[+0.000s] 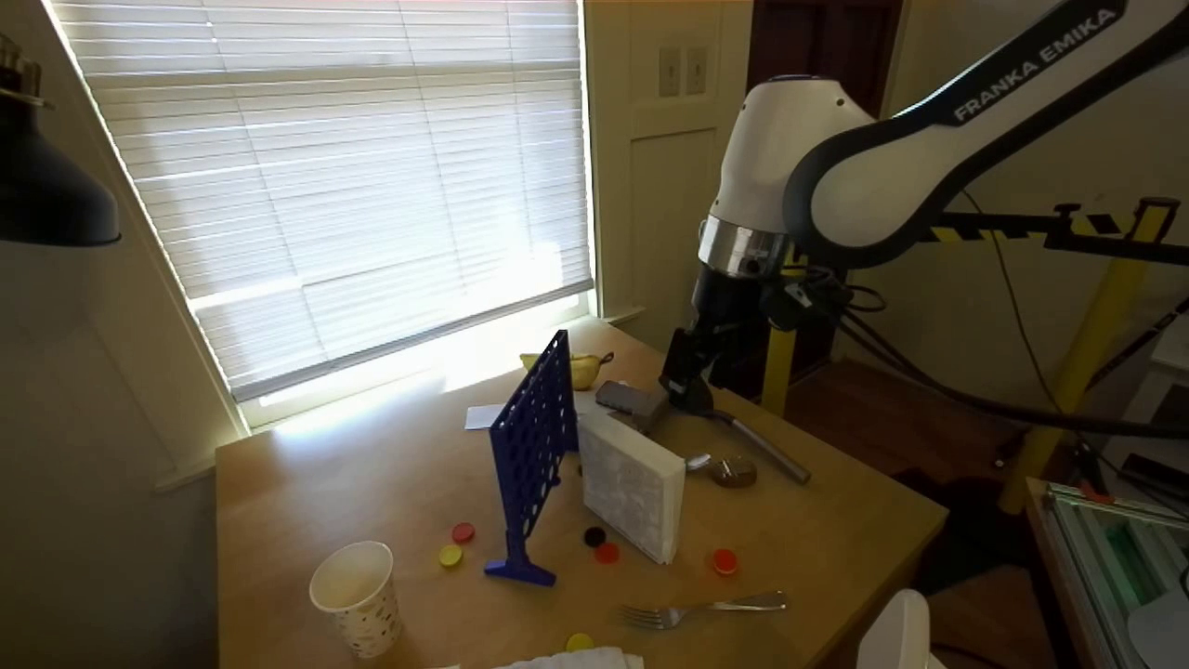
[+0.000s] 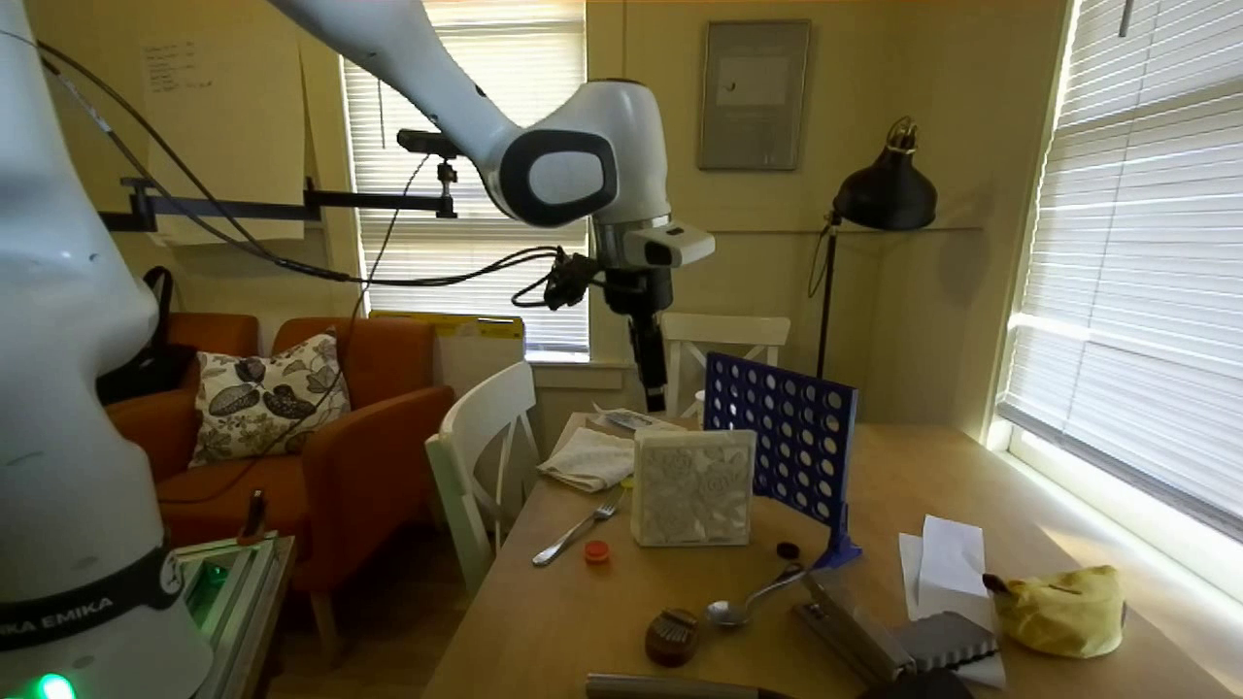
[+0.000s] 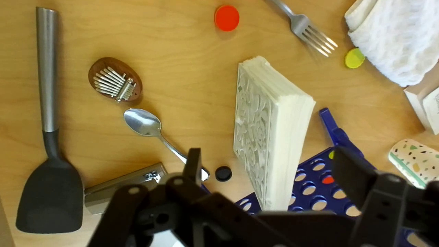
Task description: Place one napkin on the table.
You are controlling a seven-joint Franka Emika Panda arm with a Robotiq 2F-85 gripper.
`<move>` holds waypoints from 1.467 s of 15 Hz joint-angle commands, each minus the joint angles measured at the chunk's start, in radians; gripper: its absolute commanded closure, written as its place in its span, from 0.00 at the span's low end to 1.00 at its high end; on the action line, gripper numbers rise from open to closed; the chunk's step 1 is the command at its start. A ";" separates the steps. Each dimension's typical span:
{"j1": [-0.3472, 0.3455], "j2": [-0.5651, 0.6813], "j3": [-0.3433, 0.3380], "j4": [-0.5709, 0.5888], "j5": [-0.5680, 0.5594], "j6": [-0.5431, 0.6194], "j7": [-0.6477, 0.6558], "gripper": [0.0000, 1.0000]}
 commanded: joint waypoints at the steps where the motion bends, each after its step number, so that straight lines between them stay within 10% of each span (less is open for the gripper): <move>1: 0.010 0.076 -0.012 0.054 0.005 0.025 0.019 0.41; 5: 0.014 0.115 -0.016 0.073 0.005 0.042 0.021 0.59; 14: 0.031 0.162 -0.013 0.078 0.004 0.064 0.025 0.52; 22: 0.049 0.174 -0.011 0.075 -0.002 0.086 0.028 0.69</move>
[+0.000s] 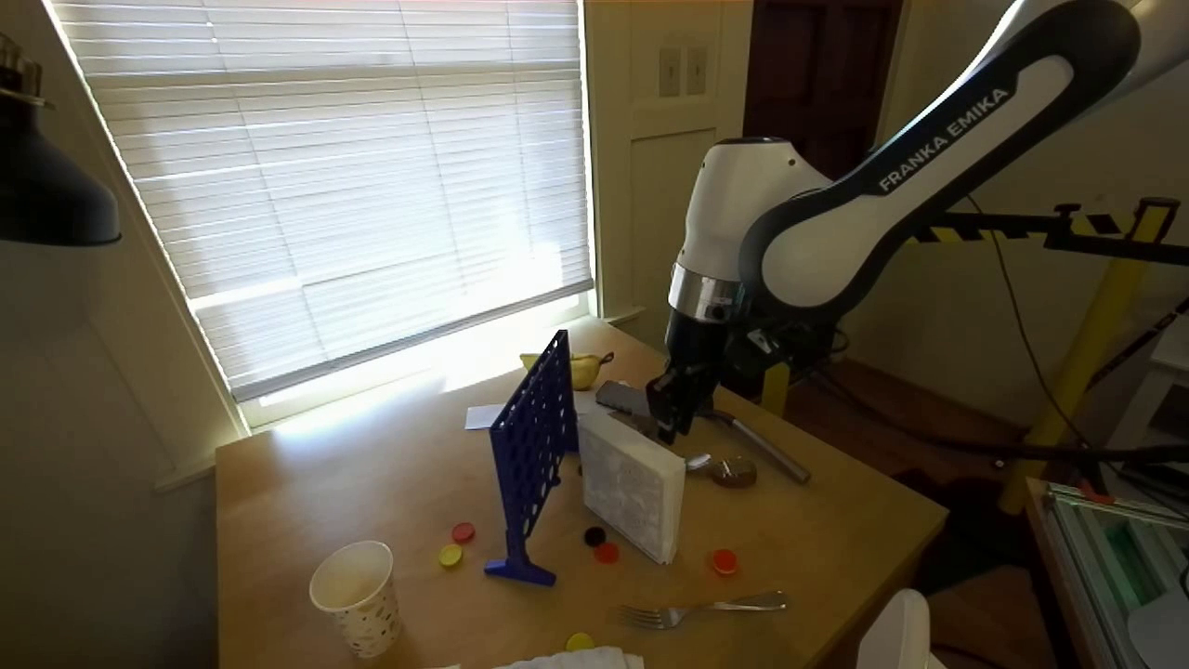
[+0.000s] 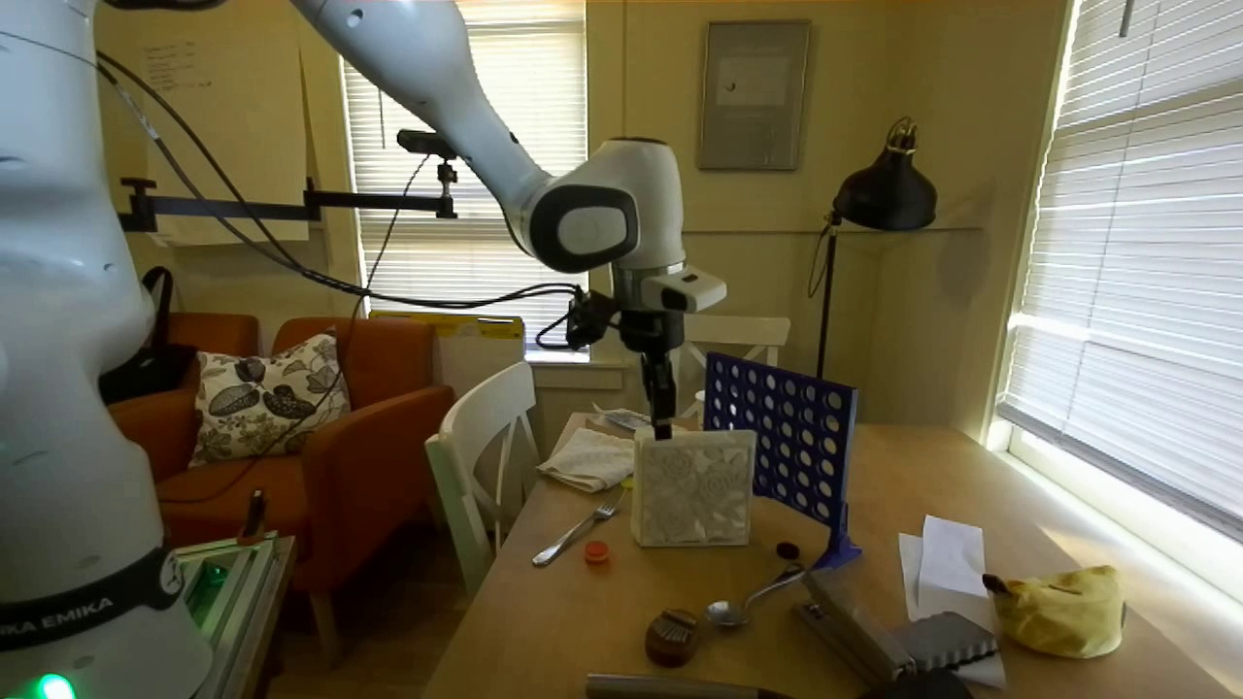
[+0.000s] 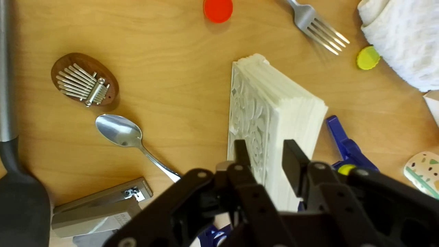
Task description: Place one napkin on the table.
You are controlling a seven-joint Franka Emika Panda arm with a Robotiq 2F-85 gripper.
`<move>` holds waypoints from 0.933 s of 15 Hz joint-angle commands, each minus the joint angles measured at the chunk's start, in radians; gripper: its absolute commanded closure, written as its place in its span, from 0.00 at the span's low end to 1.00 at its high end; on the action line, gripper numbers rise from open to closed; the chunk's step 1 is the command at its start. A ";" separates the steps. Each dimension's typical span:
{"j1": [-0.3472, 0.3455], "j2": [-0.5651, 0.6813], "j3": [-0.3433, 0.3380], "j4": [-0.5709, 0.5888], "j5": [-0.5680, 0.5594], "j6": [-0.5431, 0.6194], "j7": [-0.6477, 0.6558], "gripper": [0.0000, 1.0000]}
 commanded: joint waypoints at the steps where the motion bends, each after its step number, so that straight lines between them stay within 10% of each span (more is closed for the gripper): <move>1: 0.017 0.021 -0.006 0.015 -0.002 0.017 0.019 0.69; 14: 0.019 0.048 0.000 0.015 0.033 0.041 -0.007 0.69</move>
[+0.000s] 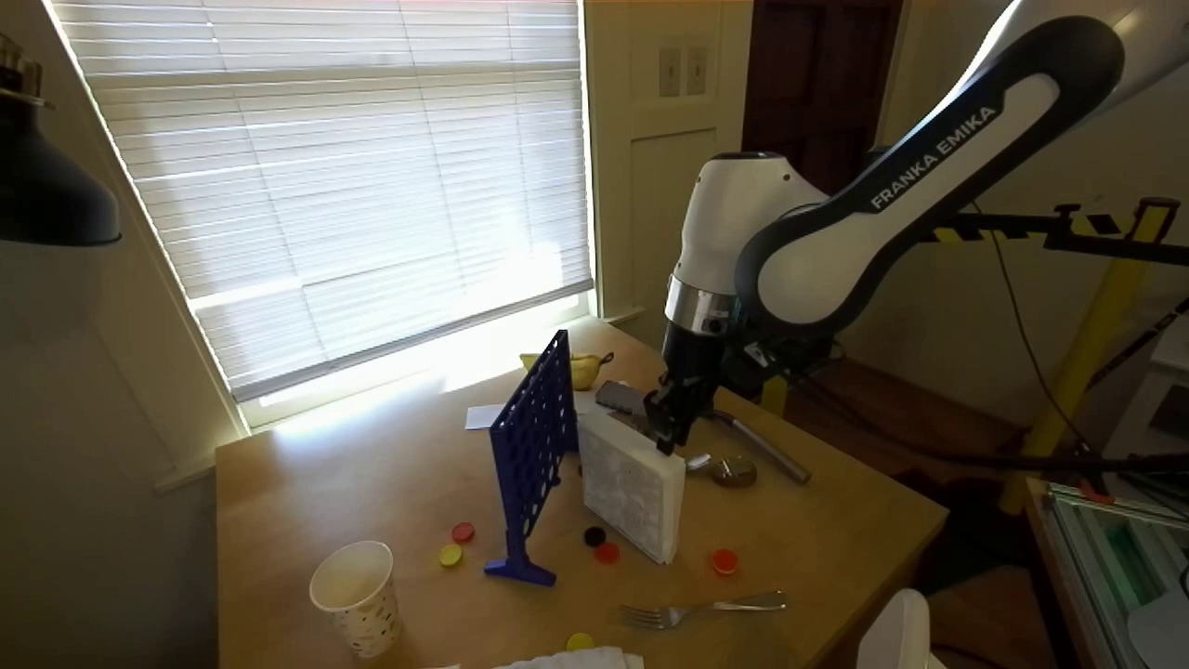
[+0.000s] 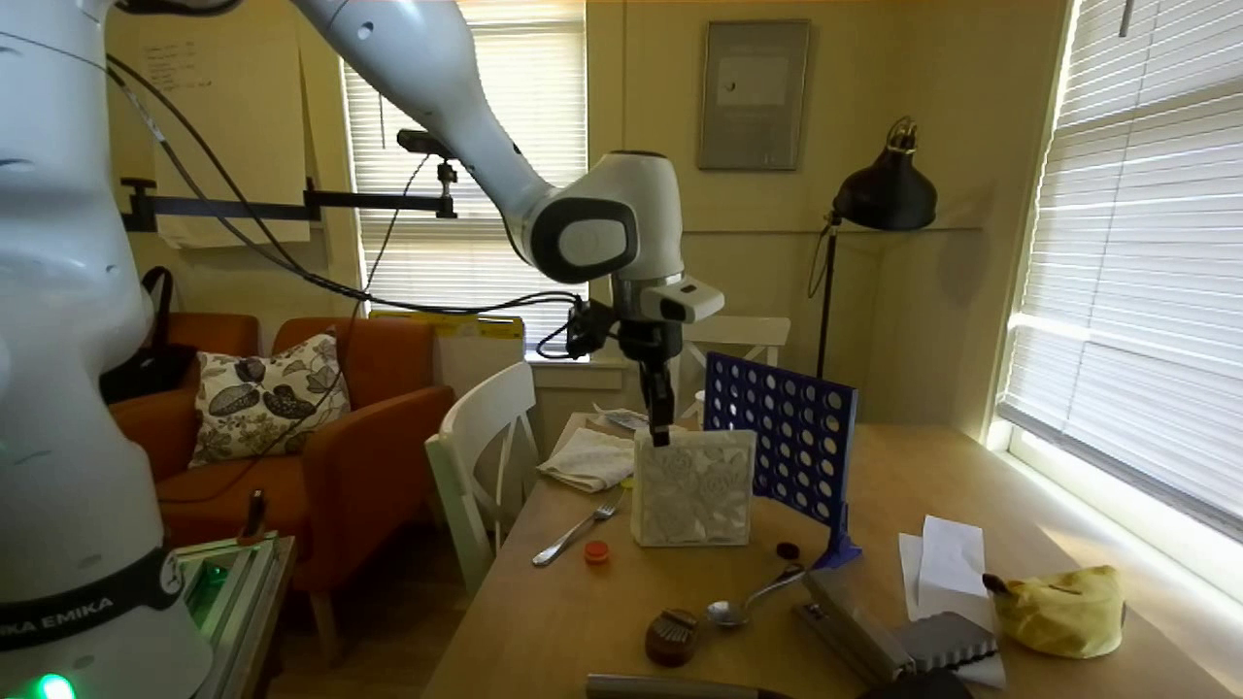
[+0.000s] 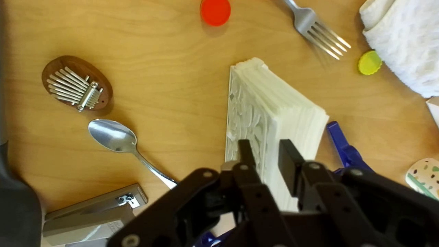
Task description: Place one napkin on the table.
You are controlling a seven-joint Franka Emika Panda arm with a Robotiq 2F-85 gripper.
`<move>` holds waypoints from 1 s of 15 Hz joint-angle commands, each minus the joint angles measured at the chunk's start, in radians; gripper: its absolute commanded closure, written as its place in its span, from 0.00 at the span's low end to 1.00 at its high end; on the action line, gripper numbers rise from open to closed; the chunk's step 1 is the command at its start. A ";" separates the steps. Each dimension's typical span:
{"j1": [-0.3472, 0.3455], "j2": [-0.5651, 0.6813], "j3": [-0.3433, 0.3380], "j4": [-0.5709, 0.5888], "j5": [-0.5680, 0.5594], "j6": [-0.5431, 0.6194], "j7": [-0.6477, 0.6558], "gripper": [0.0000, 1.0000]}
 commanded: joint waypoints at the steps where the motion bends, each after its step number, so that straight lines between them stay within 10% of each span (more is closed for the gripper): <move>1: 0.009 0.019 0.001 0.014 0.034 0.019 -0.010 0.70; 15: 0.007 0.023 0.001 0.015 0.037 0.015 -0.014 0.87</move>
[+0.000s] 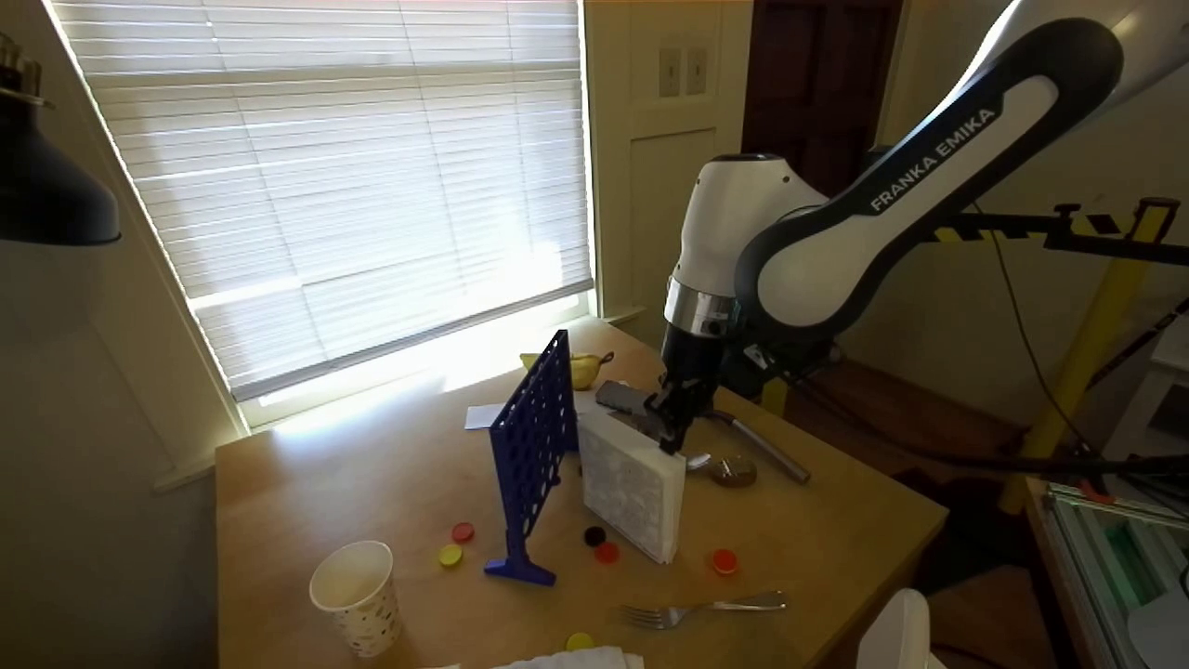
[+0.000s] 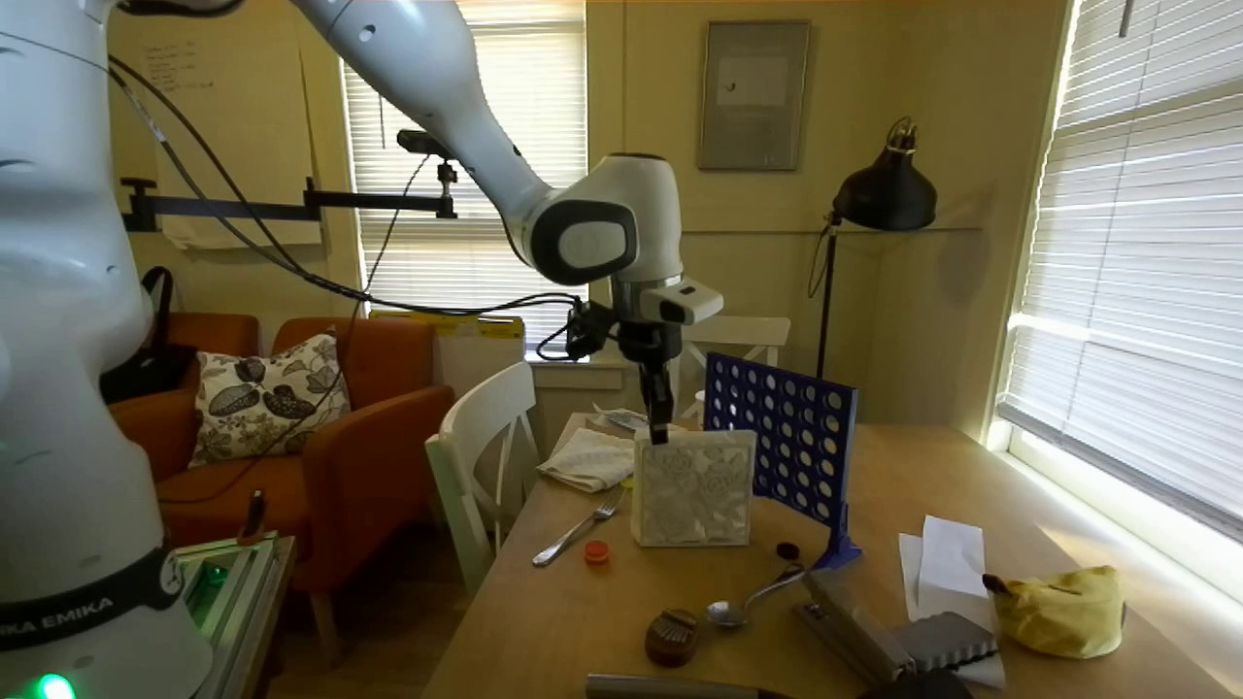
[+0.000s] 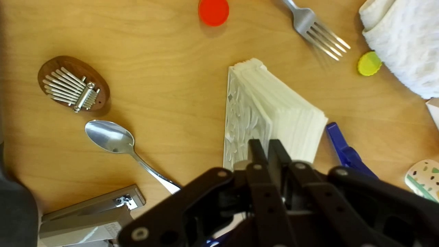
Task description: Place one napkin on the table.
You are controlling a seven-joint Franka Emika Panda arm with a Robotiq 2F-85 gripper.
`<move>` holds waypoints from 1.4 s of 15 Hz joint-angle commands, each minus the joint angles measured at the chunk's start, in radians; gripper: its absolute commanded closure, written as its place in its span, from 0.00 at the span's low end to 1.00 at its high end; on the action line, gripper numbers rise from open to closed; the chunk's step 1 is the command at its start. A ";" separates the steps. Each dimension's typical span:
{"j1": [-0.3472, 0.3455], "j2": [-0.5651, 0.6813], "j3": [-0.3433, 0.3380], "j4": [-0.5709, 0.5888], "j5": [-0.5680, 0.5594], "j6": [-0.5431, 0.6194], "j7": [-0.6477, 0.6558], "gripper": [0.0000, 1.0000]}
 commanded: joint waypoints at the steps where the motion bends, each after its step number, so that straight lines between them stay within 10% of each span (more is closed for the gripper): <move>1: 0.006 0.021 -0.002 0.016 0.037 0.012 -0.016 0.87; 21: 0.028 -0.159 0.004 -0.032 0.004 -0.024 0.028 1.00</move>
